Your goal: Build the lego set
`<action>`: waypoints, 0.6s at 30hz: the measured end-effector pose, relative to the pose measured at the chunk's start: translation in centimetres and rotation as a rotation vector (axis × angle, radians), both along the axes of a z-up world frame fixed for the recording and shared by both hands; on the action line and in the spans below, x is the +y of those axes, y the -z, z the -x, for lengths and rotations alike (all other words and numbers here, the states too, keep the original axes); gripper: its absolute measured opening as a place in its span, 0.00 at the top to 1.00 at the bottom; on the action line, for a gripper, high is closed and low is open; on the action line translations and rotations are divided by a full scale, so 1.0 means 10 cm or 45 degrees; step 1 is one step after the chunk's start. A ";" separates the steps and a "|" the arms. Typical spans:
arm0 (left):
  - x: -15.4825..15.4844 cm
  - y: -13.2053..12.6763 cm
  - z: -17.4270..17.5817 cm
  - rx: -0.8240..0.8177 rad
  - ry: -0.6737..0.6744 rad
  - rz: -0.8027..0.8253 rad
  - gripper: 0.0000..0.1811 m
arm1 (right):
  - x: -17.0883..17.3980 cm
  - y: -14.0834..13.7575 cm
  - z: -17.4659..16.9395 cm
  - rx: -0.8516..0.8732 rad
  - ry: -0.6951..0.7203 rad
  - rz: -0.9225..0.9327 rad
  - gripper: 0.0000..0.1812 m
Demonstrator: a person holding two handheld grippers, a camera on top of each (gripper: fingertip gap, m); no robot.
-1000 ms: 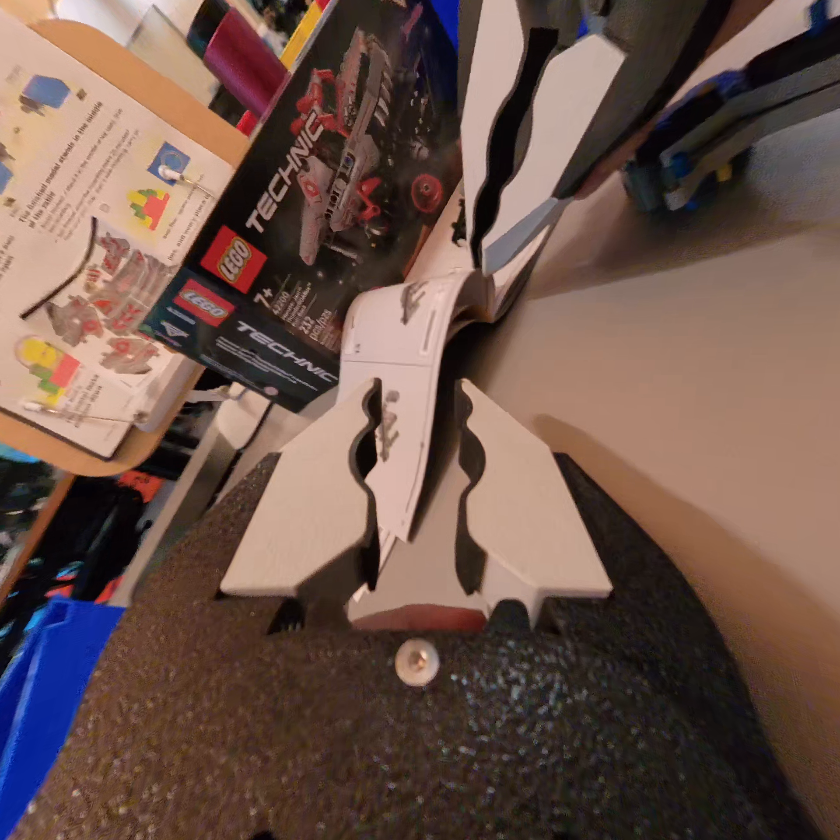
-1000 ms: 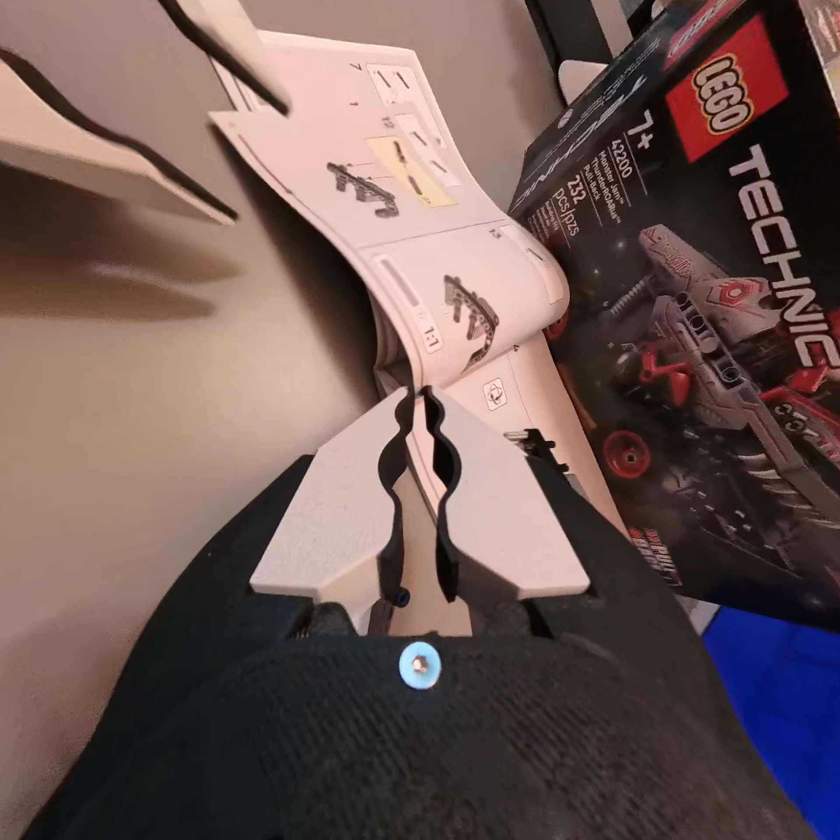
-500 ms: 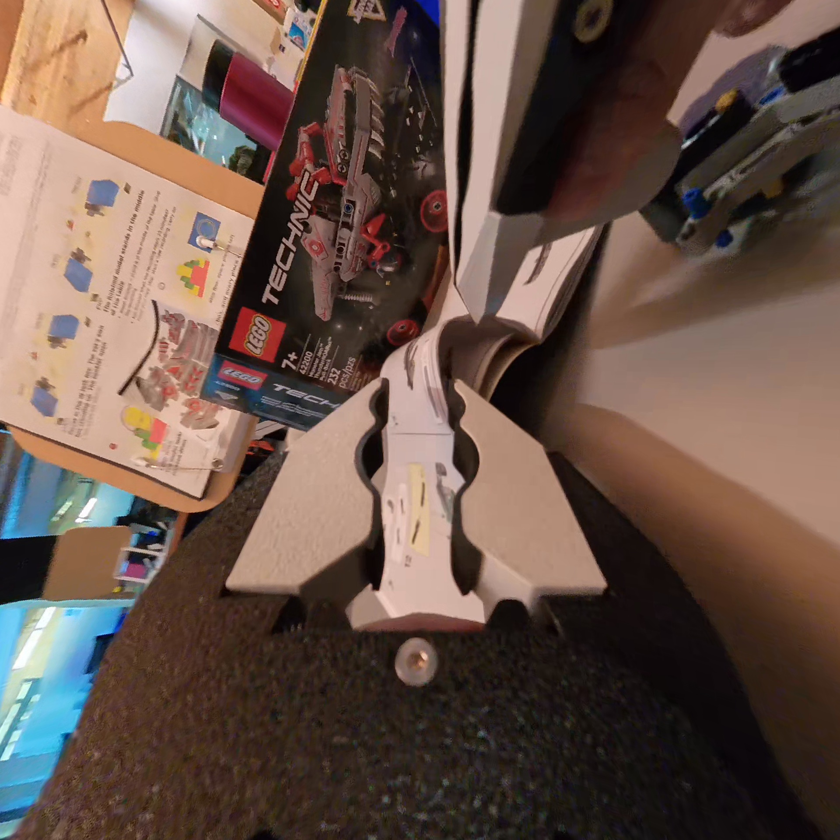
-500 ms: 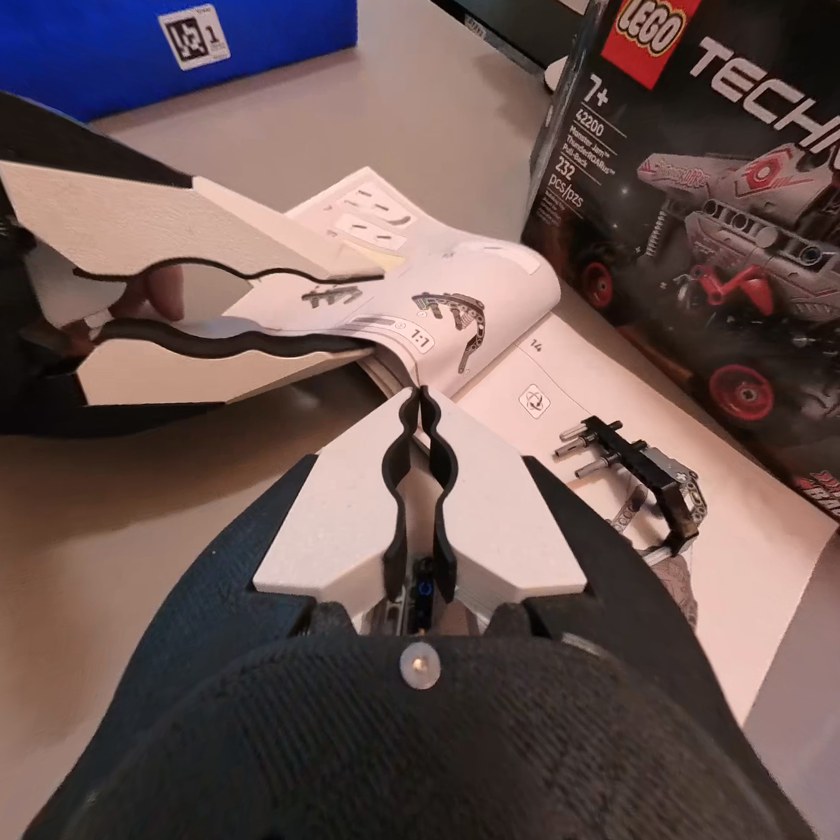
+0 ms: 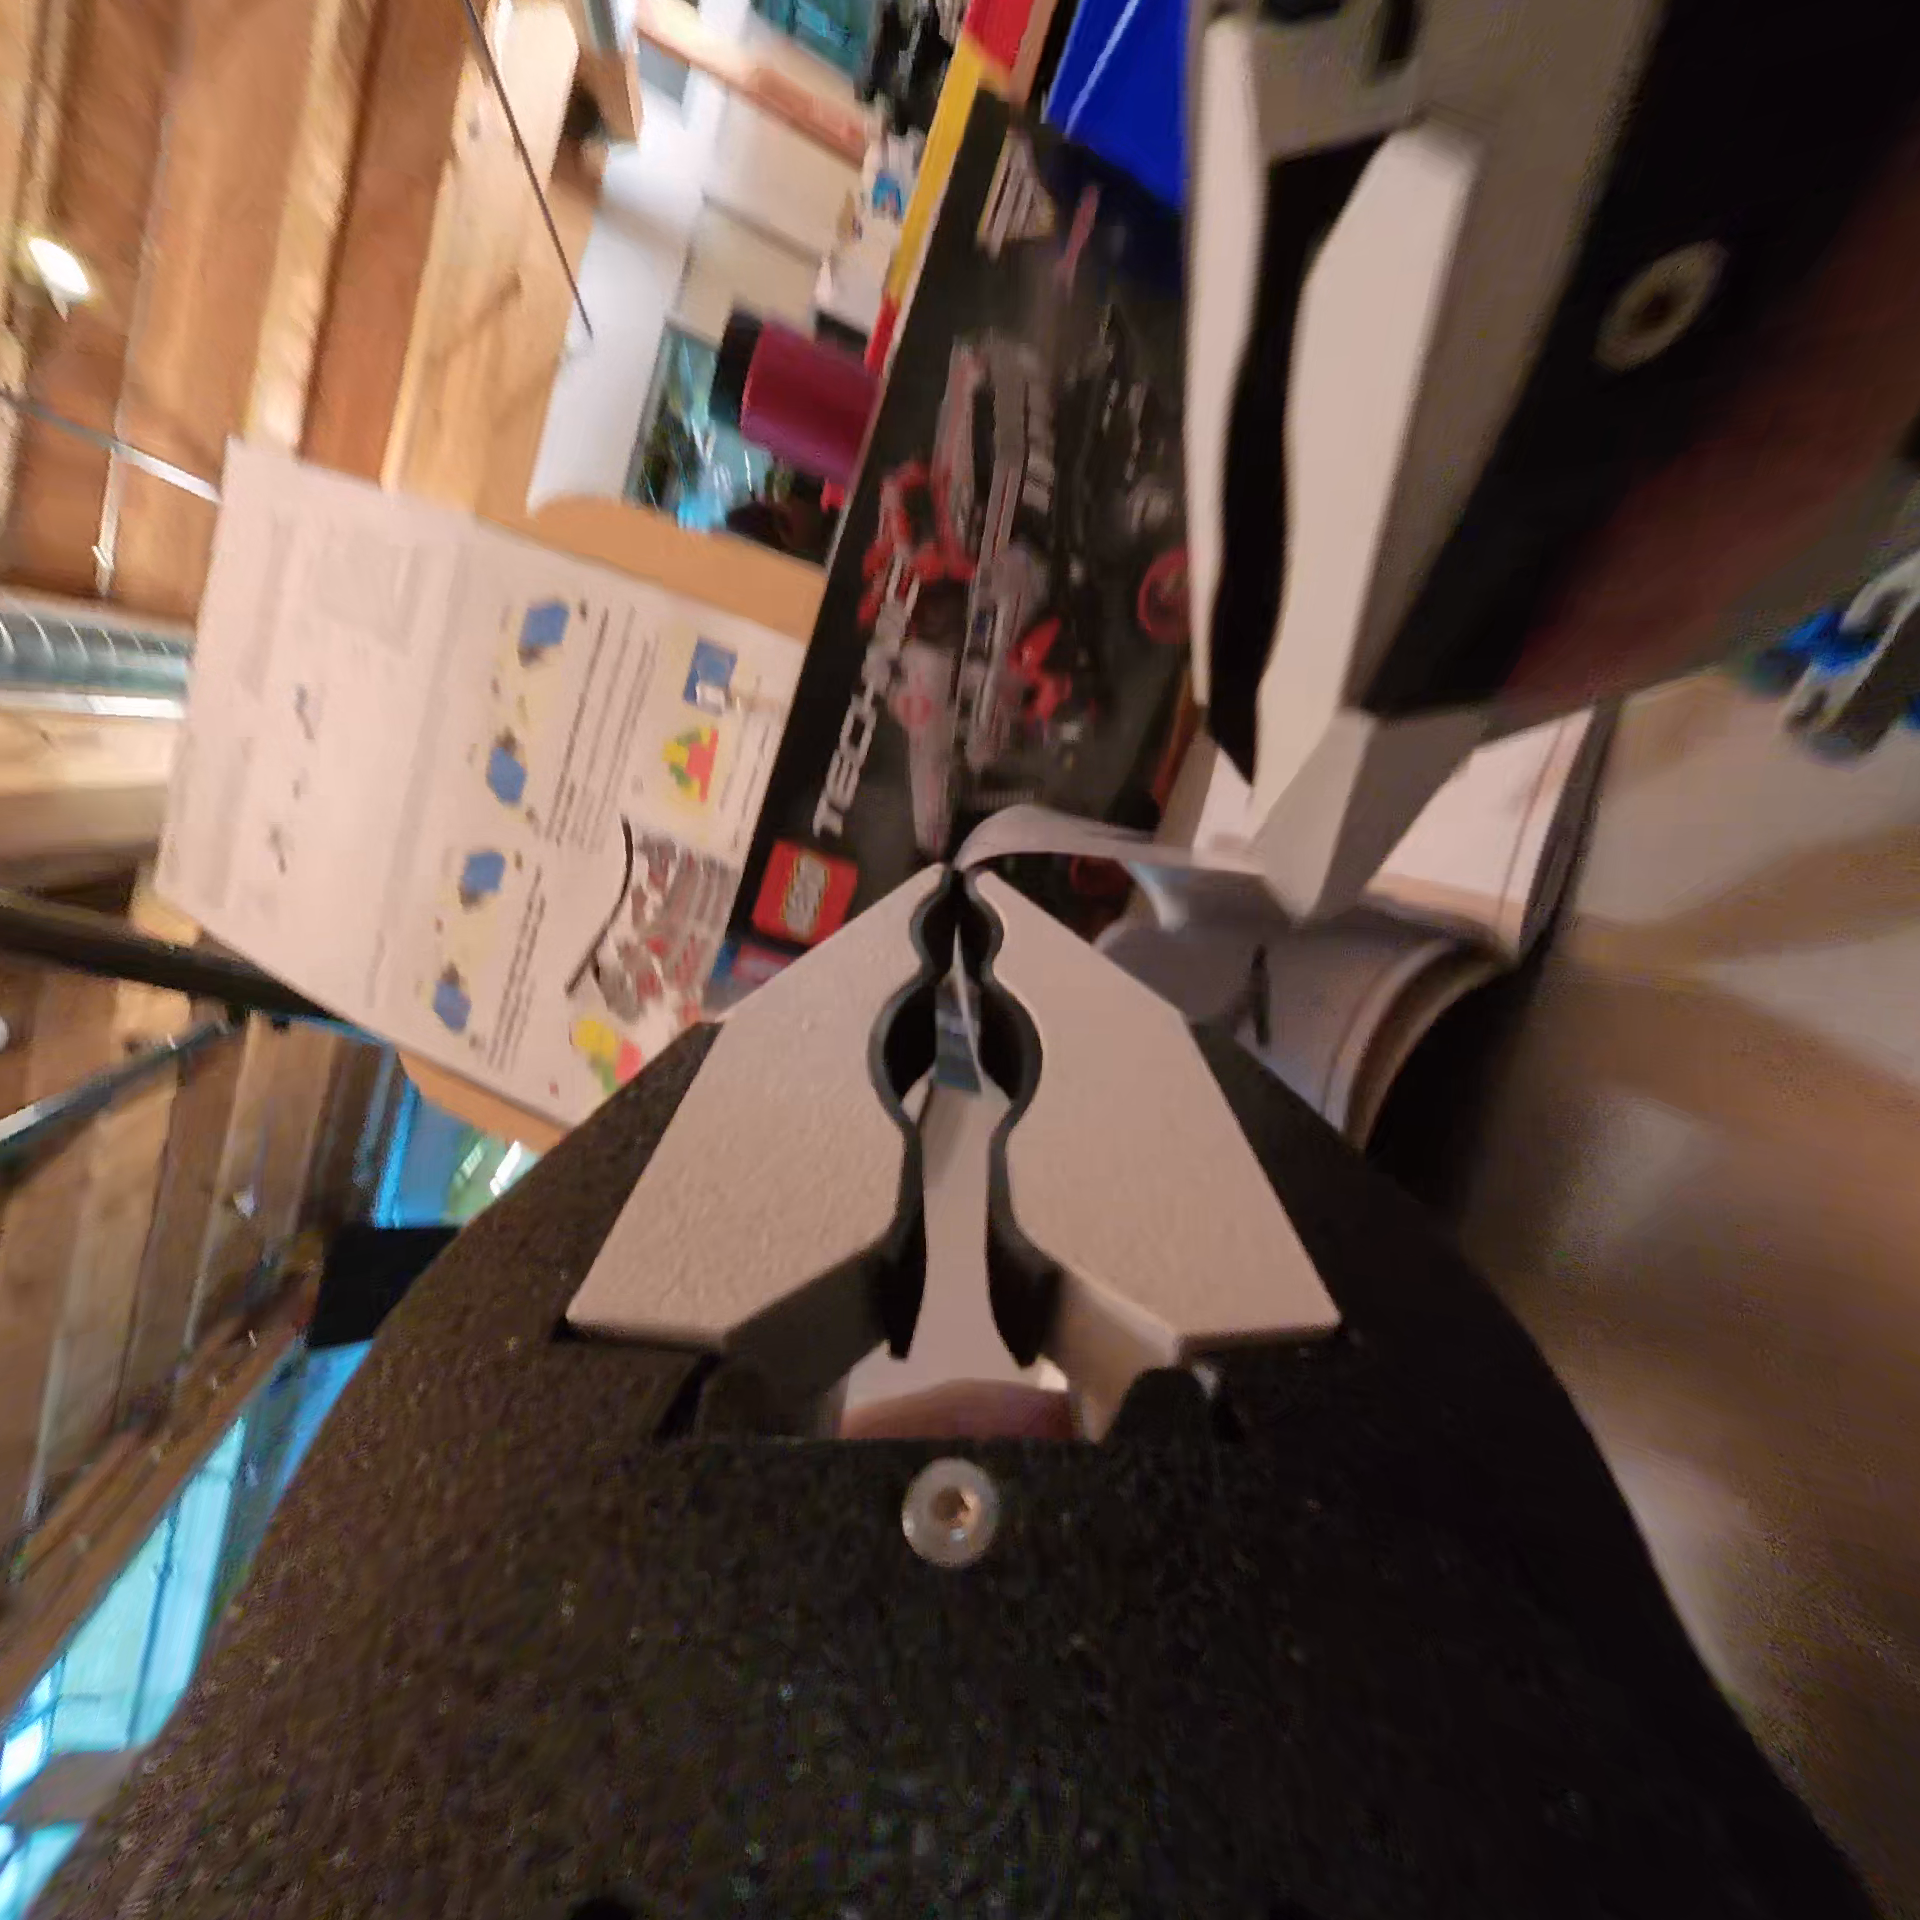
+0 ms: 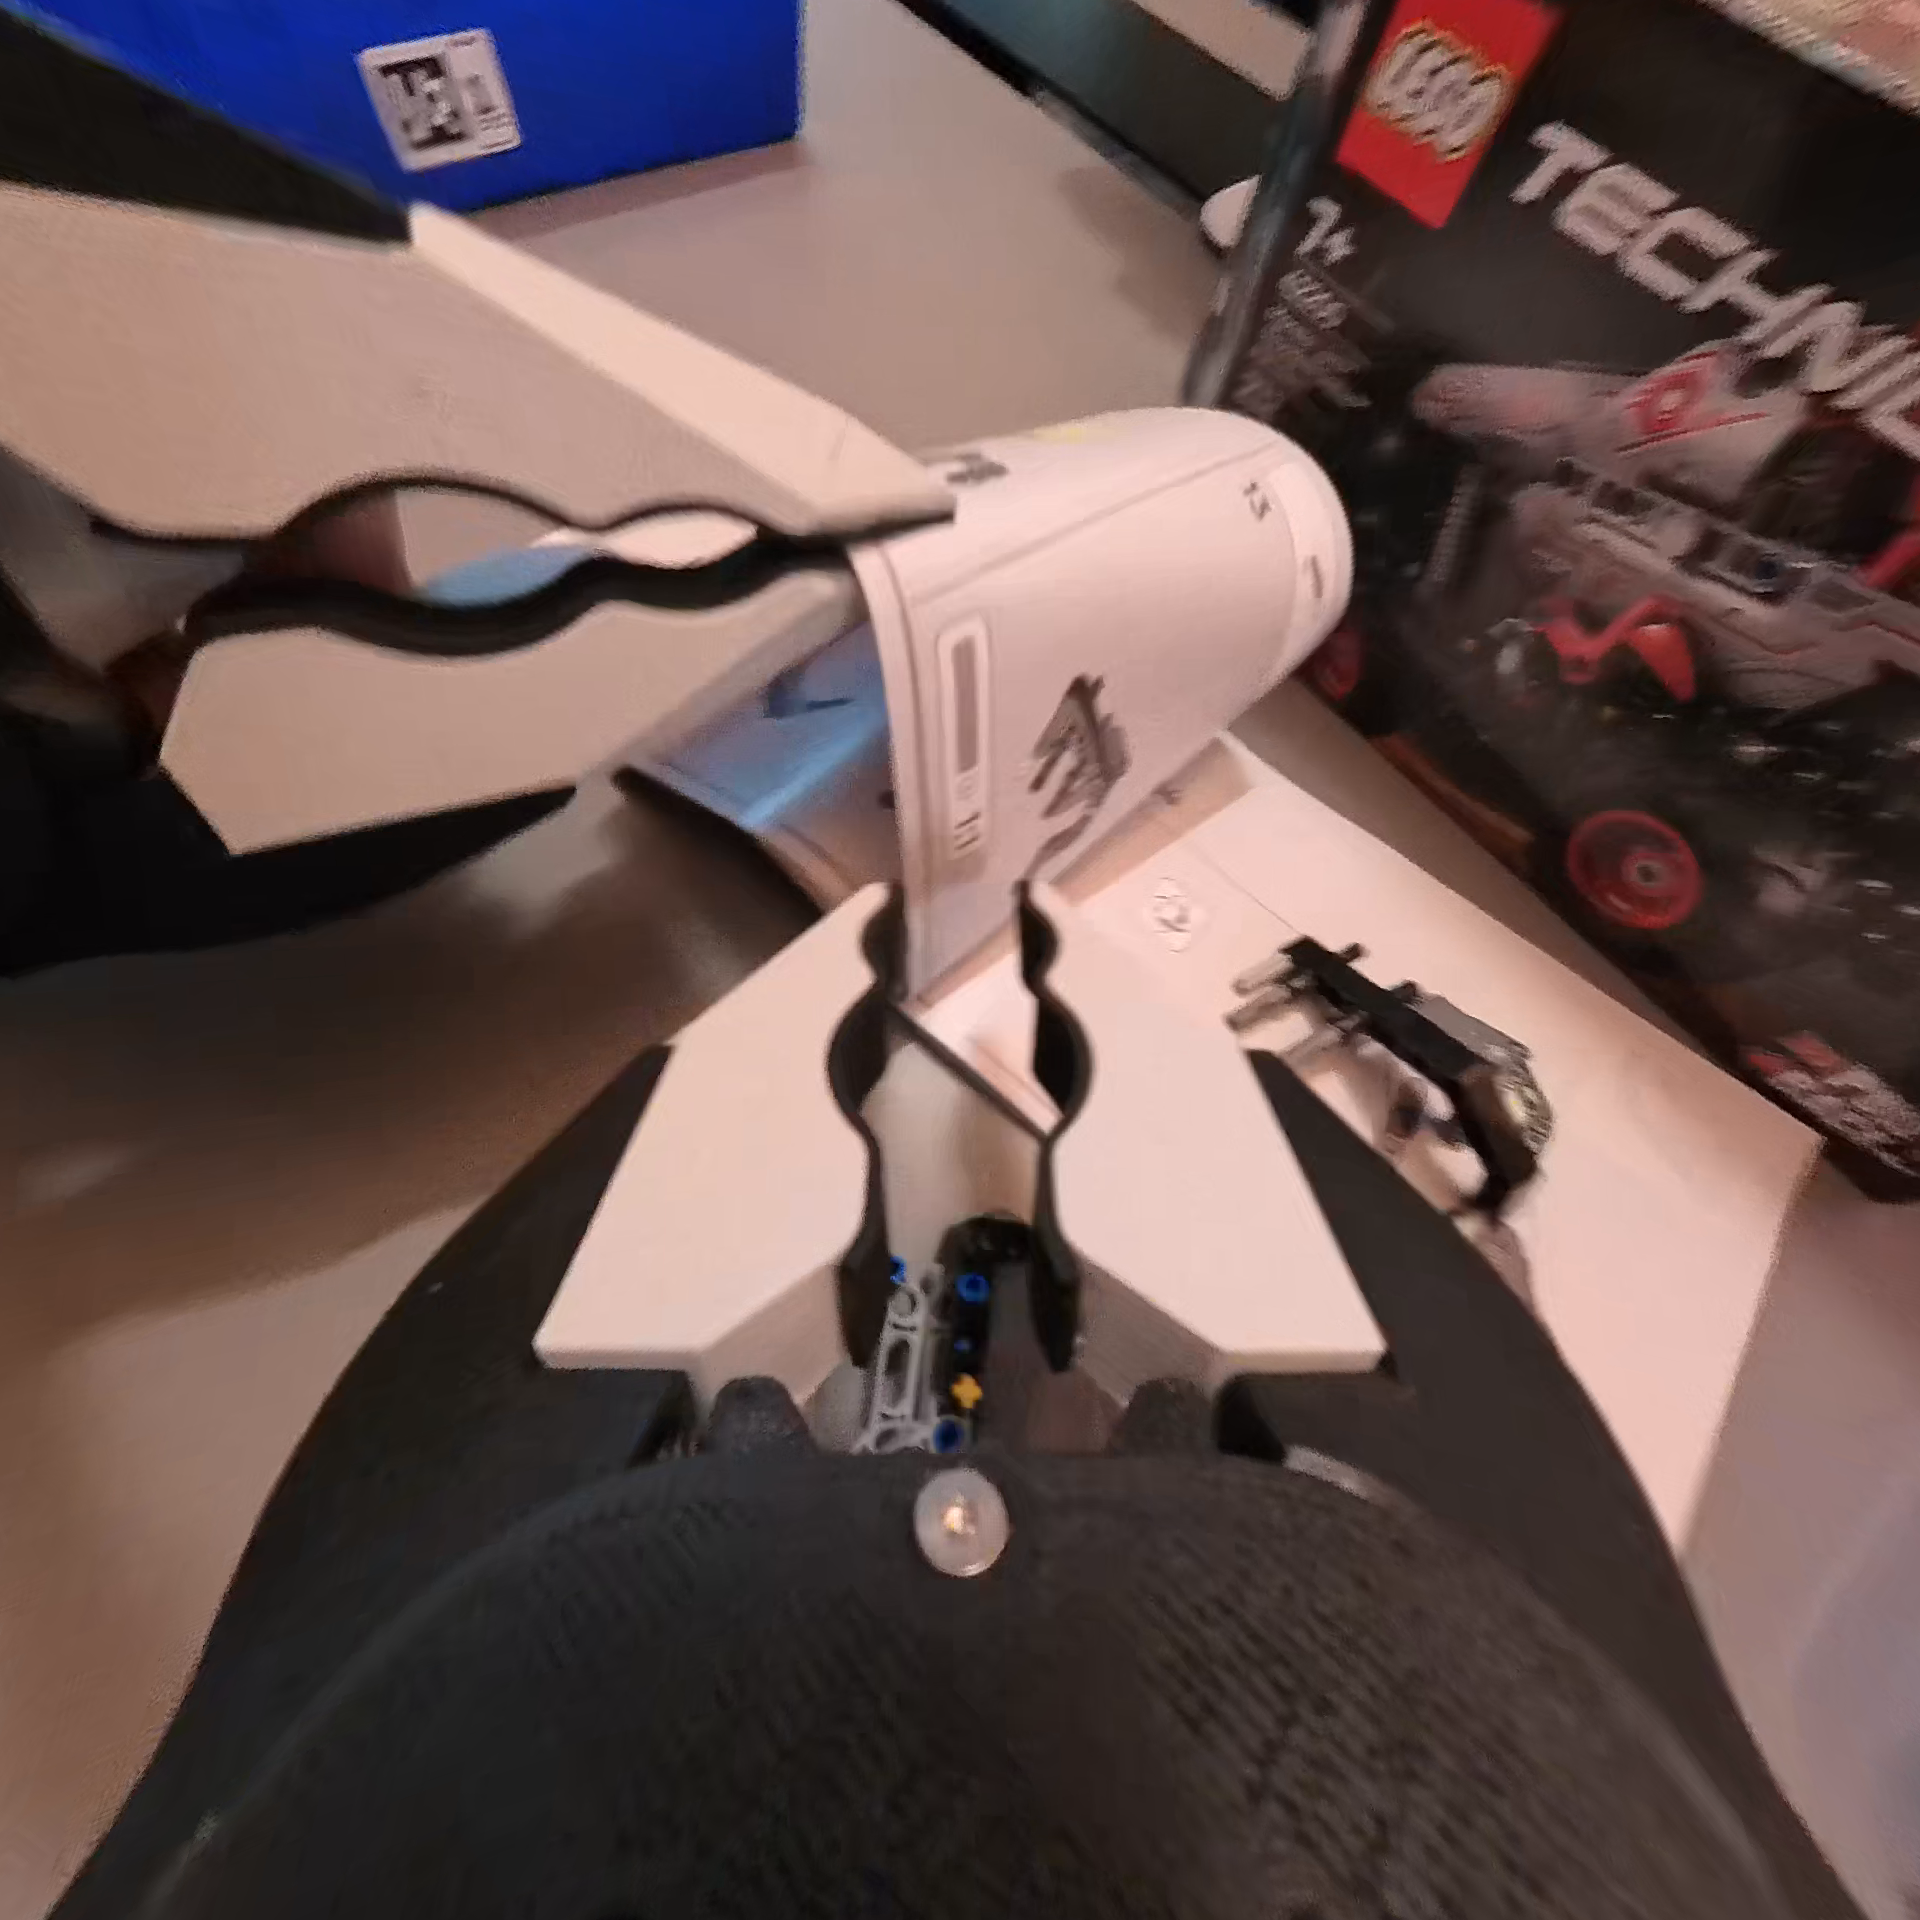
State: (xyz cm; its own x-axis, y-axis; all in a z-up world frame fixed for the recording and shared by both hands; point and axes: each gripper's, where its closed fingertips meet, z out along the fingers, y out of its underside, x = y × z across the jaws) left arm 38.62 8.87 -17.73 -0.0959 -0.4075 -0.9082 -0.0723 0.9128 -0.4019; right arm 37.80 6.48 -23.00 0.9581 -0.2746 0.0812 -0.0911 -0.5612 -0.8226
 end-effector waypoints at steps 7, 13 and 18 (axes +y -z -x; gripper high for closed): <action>-0.81 0.10 -0.30 -0.010 0.274 -0.123 1.00 | -0.81 -0.38 -0.33 -0.156 0.377 0.003 0.64; -1.20 0.04 -0.28 -0.078 0.441 -0.053 0.90 | -1.32 -0.24 -0.45 -0.145 0.480 0.027 0.65; -1.01 -0.10 -0.14 -0.049 0.379 0.014 0.89 | -1.38 -0.22 -0.52 -0.228 0.489 0.048 0.67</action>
